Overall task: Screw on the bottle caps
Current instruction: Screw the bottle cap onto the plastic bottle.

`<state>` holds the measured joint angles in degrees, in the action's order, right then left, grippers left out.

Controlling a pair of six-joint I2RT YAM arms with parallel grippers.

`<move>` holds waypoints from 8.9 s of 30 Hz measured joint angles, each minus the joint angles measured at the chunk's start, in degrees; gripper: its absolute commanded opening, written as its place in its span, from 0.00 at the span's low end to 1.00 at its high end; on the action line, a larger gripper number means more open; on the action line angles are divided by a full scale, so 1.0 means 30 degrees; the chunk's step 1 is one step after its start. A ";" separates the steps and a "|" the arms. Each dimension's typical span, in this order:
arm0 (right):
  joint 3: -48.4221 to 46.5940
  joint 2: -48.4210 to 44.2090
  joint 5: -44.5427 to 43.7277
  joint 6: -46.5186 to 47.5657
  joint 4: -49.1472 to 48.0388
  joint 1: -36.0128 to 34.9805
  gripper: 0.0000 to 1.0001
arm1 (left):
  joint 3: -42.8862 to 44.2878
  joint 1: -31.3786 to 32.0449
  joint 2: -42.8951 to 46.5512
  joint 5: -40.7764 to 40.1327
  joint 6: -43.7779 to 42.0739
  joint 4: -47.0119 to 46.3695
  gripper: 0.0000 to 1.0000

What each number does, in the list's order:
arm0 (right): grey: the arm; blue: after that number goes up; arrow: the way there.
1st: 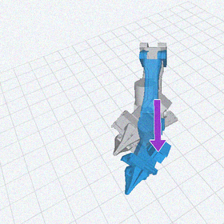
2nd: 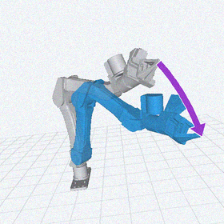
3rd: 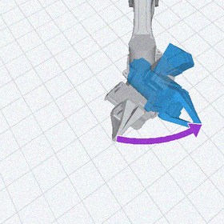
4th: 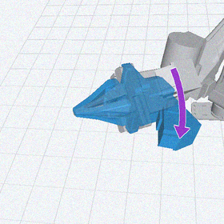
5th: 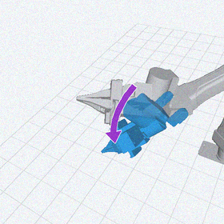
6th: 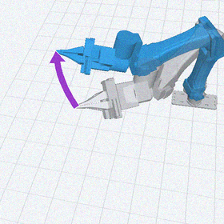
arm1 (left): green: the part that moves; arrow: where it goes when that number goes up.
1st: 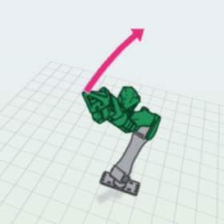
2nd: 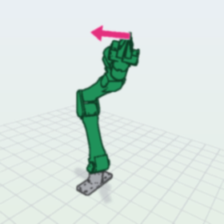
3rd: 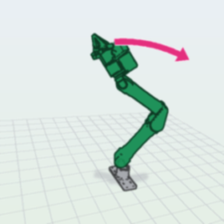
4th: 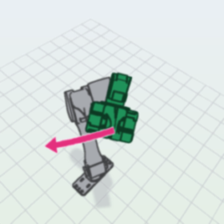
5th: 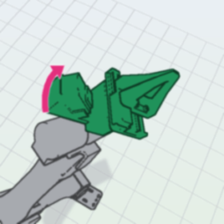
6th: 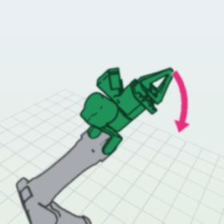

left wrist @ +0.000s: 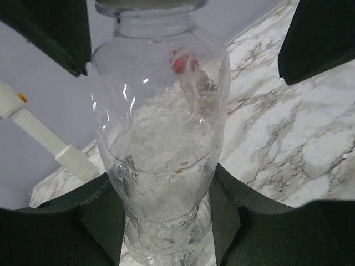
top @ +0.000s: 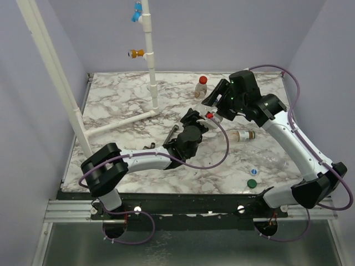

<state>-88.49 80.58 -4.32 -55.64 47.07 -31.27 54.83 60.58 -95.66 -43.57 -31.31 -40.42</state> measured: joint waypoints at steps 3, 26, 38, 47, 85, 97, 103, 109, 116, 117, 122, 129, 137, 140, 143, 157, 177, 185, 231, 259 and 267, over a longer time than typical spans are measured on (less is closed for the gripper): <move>-0.0291 -0.0080 -0.0022 0.0117 0.0357 -0.0080 0.89 | -0.0022 0.0073 0.0605 0.0911 0.1173 0.0648 0.00; -0.0364 -0.4109 0.1588 0.8276 -0.0816 -0.0080 0.90 | -0.2433 -0.3293 0.5836 1.9664 1.0644 0.8123 0.00; 0.0495 -0.4641 1.0112 1.2123 -0.1800 -0.0080 0.73 | -0.2929 -0.4656 0.8094 2.6432 1.3194 0.8837 0.00; 0.0554 -0.4583 1.2305 1.2939 -0.1814 -0.0080 0.59 | -0.3126 -0.4714 0.8816 2.7387 1.3435 0.8823 0.00; 0.1785 -0.4393 1.2437 1.3078 -0.1756 -0.0080 0.42 | -0.3621 -0.4714 0.9362 2.7583 1.3442 0.8816 0.00; 0.2113 -0.4393 1.1934 1.3012 -0.1843 -0.0051 0.15 | -0.3650 -0.4685 0.9136 2.6418 1.3828 0.8830 0.00; 0.2324 -0.4124 0.9821 1.2568 -0.2142 0.0124 0.13 | -0.2550 -0.4459 0.7796 2.4363 1.4214 0.9479 0.00; 0.2251 -0.3140 0.7060 1.1205 -0.2237 0.0189 0.09 | -0.1268 -0.3315 0.6623 1.9074 1.3763 1.1067 0.00; 0.1443 -0.1472 0.3934 0.8437 -0.1355 0.0197 0.08 | 0.0058 -0.1603 0.4976 1.1744 1.2677 1.2254 0.00; 0.1355 -0.1304 0.3577 0.8014 -0.1297 0.0197 0.08 | 0.0277 -0.1355 0.4677 1.0615 1.2488 1.2291 0.00; 0.1282 -0.0867 0.2069 0.6200 -0.1231 0.0197 0.06 | 0.1319 -0.0335 0.3213 0.6433 1.1358 1.2517 0.00; 0.1530 -0.0867 0.0423 0.4073 -0.1056 0.0197 0.21 | 0.2186 0.0474 0.1676 0.2929 0.9457 1.2211 0.00; 0.1479 -0.1450 0.0109 0.3220 -0.0612 0.0073 0.92 | 0.1851 0.0044 0.2477 0.4619 0.9253 1.1016 0.00; 0.1188 -0.1785 0.0117 0.3512 -0.0372 0.0044 0.94 | 0.1217 -0.0714 0.3599 0.6863 0.9675 1.0877 0.00; 0.0831 -0.2346 0.0131 0.3971 -0.0474 -0.0036 0.95 | 0.0415 -0.1792 0.4867 1.0076 1.0338 1.0870 0.00; 0.3104 -0.5778 0.7286 1.0032 -0.4692 -0.0080 0.79 | -0.1239 -0.6346 0.7563 2.8021 1.3471 1.1431 0.00; 0.4306 -0.5282 1.4120 1.1570 -0.6273 -0.0080 0.36 | -0.2681 -0.6462 0.8604 3.2516 1.5008 0.9034 0.00; 0.4320 -0.5253 1.3872 1.1548 -0.6244 -0.0044 0.12 | -0.2710 -0.6455 0.8612 3.1999 1.5220 0.8794 0.00; 0.1377 -0.3002 0.1639 0.7038 -0.2820 -0.0204 0.99 | 0.0087 -0.6025 0.6171 1.9300 1.2101 1.2881 0.00; 0.6681 -0.6084 1.4790 0.8663 -1.1111 -0.0204 0.60 | -0.2353 -0.7832 0.8189 3.5059 1.8083 0.7912 0.00; 0.6863 -0.6076 1.4892 0.8065 -1.1599 -0.0175 0.43 | -0.2368 -0.7832 0.8415 3.5328 1.8156 0.7701 0.00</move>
<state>-67.90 62.35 40.36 -31.44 12.27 -31.79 47.72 37.08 -70.41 62.41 23.16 -17.32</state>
